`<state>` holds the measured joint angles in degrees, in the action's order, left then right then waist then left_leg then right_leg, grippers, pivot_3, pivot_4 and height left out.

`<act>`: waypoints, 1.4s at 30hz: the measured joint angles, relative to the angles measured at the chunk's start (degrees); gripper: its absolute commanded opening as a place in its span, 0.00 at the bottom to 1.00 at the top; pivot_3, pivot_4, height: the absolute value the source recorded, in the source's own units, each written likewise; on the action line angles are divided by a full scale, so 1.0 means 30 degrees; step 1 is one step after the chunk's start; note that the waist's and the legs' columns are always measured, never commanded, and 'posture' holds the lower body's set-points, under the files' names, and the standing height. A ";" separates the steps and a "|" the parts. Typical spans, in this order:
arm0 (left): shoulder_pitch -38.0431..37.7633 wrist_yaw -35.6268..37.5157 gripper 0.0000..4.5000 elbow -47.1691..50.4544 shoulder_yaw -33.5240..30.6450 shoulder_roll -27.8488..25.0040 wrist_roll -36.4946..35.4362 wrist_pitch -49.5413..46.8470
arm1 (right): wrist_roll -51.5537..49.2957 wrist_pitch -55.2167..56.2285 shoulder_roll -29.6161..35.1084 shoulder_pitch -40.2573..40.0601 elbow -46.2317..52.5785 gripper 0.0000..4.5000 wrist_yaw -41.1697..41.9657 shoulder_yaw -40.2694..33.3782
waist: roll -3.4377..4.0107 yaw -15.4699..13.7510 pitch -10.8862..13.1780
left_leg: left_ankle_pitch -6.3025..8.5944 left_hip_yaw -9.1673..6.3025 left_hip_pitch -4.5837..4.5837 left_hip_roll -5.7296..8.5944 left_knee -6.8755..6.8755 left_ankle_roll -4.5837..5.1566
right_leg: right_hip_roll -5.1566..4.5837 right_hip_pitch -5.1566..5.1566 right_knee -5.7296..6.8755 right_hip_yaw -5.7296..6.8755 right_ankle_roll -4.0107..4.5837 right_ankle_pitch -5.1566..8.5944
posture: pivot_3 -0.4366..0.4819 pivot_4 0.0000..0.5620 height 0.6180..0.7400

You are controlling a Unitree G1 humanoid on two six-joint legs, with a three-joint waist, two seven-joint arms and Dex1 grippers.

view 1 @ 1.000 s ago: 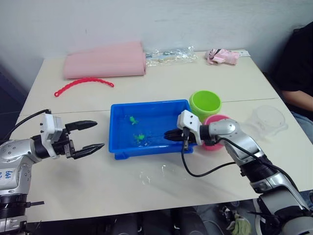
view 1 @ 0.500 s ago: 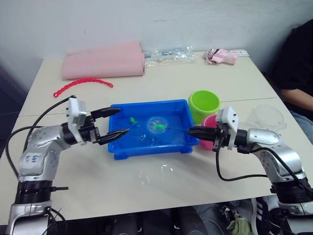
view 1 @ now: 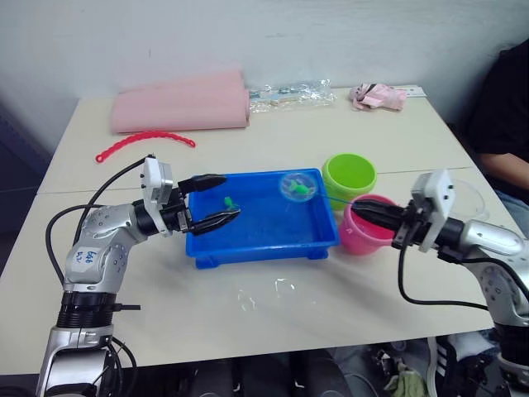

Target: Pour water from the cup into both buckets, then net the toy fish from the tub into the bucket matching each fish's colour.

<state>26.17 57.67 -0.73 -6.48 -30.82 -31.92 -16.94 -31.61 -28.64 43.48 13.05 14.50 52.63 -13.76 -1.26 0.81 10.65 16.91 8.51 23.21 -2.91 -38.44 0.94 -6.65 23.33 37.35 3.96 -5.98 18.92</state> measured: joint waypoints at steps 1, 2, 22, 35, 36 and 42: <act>0.0059 -0.0246 0.99 -0.0001 0.0014 0.0321 0.0020 -0.0001 | 0.0008 0.0224 -0.0002 0.0190 -0.0235 0.00 -0.0170 -0.0255 | 0.0000 -0.0071 0.0000 | 0.0000 0.0001 0.0001 0.0000 -0.0030 0.0002 | -0.0001 0.0000 -0.0014 -0.0006 -0.0003 -0.0002 | 0.48 0.27 1.00; 0.0175 -0.0400 0.99 0.0000 0.0161 0.0523 0.0140 0.0087 | 0.0014 0.0491 -0.0073 0.0593 -0.0602 0.00 -0.0427 -0.0599 | -0.0001 -0.0071 0.0001 | 0.0002 0.0005 0.0001 -0.0003 -0.0056 0.0004 | 0.0004 0.0001 -0.0007 -0.0012 -0.0005 -0.0003 | 0.48 0.27 1.00; 0.2413 -0.1741 0.99 -0.0164 0.1203 0.1096 0.1640 -0.0241 | 0.9252 1.3310 0.0883 0.2895 -0.9459 0.00 -0.3072 0.1158 | 0.0000 -0.0180 0.0000 | -0.0002 0.0018 -0.0002 0.0000 -0.0110 0.0003 | 0.0019 -0.0001 0.0021 -0.0032 -0.0012 -0.0006 | 0.48 0.27 1.00; 0.2179 -0.1195 0.99 -0.0818 0.1612 0.0997 0.2102 -0.0100 | 1.8524 2.3969 0.5992 0.3617 -1.2831 0.00 -0.8608 0.2638 | 0.0012 -0.0115 0.0007 | -0.0005 0.0024 -0.0003 -0.0025 -0.0152 -0.0004 | 0.0024 -0.0005 0.0030 -0.0044 -0.0013 -0.0005 | 0.48 0.27 1.00; 0.2181 -0.1139 0.99 -0.0825 0.1615 0.0998 0.2108 -0.0068 | 1.8900 2.4344 0.6144 0.3783 -1.3014 0.00 -0.8954 0.2824 | 0.0013 -0.0096 0.0007 | -0.0005 0.0024 -0.0003 -0.0028 -0.0157 -0.0005 | 0.0024 -0.0004 0.0037 -0.0047 -0.0013 -0.0005 | 0.48 0.27 1.00; 0.2173 -0.0505 0.99 -0.0853 0.1641 0.0980 0.2114 0.0296 | 2.0755 2.5200 0.6428 0.4288 -1.4279 0.00 -1.0750 0.3694 | 0.0012 0.0093 0.0007 | -0.0011 0.0024 -0.0005 -0.0036 -0.0155 -0.0015 | 0.0030 -0.0005 0.0041 -0.0047 -0.0011 -0.0004 | 0.48 0.27 1.00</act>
<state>32.69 56.16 -3.29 -1.56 -27.88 -25.57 -16.05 30.65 46.96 62.76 25.92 -28.34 20.37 -2.67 -1.22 1.09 10.67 16.88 8.59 23.20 -3.02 -38.90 0.89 -6.56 23.31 37.48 3.82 -6.01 18.91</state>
